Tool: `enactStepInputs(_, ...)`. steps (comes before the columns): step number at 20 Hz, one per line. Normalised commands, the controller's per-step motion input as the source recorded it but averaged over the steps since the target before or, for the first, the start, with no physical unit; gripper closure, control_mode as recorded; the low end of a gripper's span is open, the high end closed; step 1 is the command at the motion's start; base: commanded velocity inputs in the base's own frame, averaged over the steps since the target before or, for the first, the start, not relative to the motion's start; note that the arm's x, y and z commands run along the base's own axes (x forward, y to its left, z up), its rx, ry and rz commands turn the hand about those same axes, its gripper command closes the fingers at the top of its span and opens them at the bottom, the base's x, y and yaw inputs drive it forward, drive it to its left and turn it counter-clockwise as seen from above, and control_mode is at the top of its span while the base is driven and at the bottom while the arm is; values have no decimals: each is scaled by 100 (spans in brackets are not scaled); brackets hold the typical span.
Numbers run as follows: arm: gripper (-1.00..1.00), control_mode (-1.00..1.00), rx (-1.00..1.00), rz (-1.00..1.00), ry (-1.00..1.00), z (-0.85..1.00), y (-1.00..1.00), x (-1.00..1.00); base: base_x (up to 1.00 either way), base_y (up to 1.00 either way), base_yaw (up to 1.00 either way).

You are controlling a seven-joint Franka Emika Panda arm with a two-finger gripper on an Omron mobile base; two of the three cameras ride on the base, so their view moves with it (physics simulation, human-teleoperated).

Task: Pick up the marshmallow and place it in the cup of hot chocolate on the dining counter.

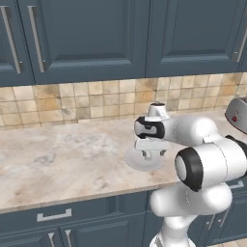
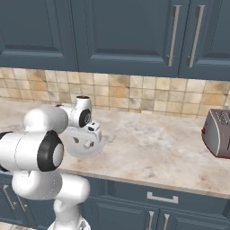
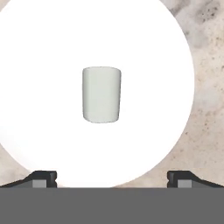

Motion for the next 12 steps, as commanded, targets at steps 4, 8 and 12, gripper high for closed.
enactStepInputs(4,-100,-100,0,0,0,-22,0,17,0,0,0)
enactStepInputs(8,-100,-100,0,0,0,-26,0,11,0,0,0)
enactStepInputs(12,-100,-100,0,0,0,-15,0,11,0,0,0)
